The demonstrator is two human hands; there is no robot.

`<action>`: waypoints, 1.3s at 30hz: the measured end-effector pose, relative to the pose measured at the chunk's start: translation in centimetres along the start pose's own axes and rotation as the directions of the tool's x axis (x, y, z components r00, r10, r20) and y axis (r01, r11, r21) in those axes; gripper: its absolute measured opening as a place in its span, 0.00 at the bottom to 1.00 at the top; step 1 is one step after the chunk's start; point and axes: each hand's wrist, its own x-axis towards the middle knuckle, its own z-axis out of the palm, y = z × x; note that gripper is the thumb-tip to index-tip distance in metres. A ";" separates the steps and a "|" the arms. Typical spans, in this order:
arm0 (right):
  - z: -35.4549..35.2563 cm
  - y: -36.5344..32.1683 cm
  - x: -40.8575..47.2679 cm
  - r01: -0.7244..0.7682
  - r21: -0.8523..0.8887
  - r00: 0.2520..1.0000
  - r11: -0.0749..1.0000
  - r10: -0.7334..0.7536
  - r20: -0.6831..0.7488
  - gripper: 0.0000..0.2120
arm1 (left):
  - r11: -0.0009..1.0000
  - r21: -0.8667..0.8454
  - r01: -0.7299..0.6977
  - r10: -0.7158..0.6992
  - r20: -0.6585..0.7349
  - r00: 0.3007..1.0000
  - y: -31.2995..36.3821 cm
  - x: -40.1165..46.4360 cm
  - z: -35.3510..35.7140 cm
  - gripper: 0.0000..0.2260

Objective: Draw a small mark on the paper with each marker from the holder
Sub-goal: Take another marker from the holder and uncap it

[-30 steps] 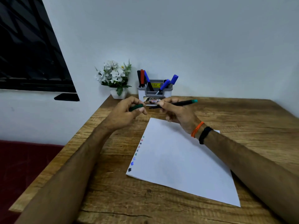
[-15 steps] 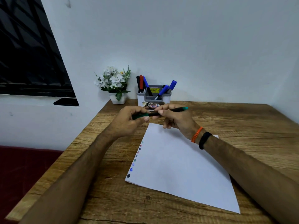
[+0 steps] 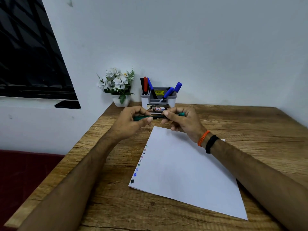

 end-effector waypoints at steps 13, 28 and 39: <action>-0.4 0.8 0.3 0.114 -0.072 0.992 0.991 -0.110 0.068 0.06 | 0.993 0.056 0.101 -0.098 -0.058 0.994 -0.6 0.2 1.8 0.06; 1.4 -0.6 -0.4 0.046 -0.075 0.994 0.996 -0.038 0.107 0.05 | 0.889 -0.442 0.115 -0.294 -0.361 0.885 0.8 0.3 0.5 0.28; 1.8 -2.4 0.1 0.405 -0.541 0.914 0.737 -0.315 0.256 0.49 | 0.880 -0.474 0.024 -0.211 -0.347 0.914 2.3 0.0 1.7 0.22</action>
